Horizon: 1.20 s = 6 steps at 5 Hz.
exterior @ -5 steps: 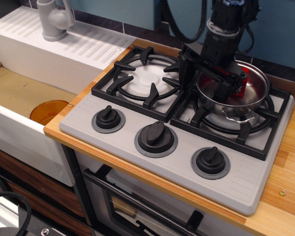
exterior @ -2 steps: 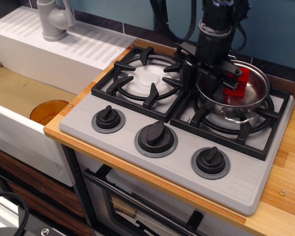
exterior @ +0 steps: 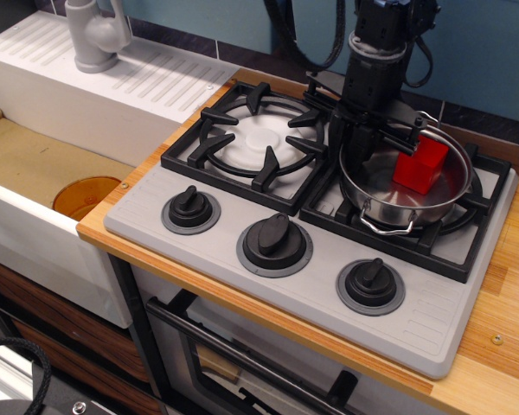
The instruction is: Put redcube in pan and put pan on stove
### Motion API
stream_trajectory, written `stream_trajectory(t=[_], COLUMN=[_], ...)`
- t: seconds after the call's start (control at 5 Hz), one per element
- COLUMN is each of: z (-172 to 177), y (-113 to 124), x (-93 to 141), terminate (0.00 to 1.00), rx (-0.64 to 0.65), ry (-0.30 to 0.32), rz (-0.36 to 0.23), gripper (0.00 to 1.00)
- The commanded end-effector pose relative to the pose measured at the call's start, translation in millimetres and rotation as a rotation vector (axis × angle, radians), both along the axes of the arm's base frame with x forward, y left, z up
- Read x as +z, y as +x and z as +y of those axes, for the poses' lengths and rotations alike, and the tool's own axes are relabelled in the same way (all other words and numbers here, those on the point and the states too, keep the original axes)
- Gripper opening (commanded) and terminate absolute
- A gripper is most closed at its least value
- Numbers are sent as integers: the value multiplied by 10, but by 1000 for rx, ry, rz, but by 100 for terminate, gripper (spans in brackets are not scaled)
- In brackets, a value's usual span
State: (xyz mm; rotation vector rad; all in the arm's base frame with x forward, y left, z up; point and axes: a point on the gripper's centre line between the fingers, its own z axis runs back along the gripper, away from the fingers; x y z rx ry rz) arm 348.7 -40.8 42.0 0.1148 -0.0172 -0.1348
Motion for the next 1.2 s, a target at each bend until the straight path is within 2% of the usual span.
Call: stream_trajectory(t=[0.0,0.4,0.6,1.0], z=[-154,-84,53,458], y=[-24,18,97,118], x=[469,925,1060,1110], terminate=[0,0,0,0], rx=[-1,-34,-68,-116], ry=[41,95,112,130], rz=[-60,-39,-18,-6], gripper=[0,0,0,0])
